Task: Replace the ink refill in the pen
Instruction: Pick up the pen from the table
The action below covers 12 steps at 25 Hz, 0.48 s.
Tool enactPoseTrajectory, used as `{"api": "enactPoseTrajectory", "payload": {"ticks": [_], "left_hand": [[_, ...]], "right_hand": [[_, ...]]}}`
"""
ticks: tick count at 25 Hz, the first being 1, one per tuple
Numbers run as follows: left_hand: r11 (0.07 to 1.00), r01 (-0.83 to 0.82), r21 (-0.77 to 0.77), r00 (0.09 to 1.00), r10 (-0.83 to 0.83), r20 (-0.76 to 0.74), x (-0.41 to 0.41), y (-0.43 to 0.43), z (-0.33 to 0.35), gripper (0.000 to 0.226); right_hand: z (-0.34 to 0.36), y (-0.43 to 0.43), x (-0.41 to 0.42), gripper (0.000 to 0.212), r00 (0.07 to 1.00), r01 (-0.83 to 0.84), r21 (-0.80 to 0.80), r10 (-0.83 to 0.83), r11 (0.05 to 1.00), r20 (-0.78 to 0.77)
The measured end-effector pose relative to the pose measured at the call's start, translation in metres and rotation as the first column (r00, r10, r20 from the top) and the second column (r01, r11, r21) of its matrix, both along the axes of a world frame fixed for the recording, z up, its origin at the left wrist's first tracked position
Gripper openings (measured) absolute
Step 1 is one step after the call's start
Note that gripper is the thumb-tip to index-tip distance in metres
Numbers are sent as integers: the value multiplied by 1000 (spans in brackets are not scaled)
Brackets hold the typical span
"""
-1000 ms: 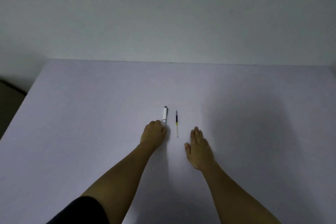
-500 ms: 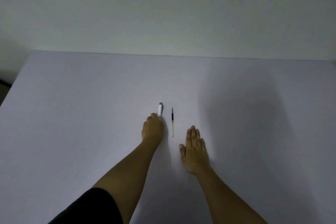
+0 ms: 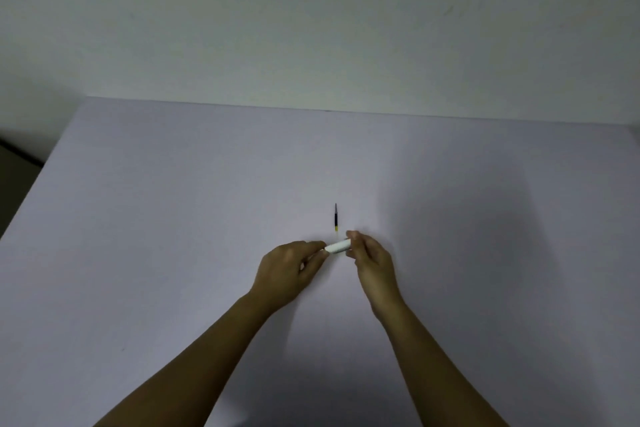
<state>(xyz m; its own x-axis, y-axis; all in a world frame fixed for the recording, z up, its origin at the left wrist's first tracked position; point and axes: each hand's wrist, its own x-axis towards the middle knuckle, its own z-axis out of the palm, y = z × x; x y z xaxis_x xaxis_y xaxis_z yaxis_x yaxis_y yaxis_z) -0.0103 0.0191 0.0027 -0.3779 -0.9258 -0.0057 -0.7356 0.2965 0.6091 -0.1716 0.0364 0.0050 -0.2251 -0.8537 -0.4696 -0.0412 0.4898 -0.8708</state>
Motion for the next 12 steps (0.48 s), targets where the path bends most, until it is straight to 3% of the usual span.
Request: {"api": "enactPoseTrajectory", "payload": {"ticks": [4,8,12], "left_hand": [[993,-14,-115,1000,17,26,1,12,14,28],[990,-105,-89,992,111,67,2,21,23,31],[982,-182,54,982,185,-39,9,34,35,25]], "right_hand": [[18,5,4,11,997,45,-67,-41,997,60],[31,11,0,15,998,55,-106,-55,993,5],[46,10,-24,22,931,310,-101,-280,945,235]]}}
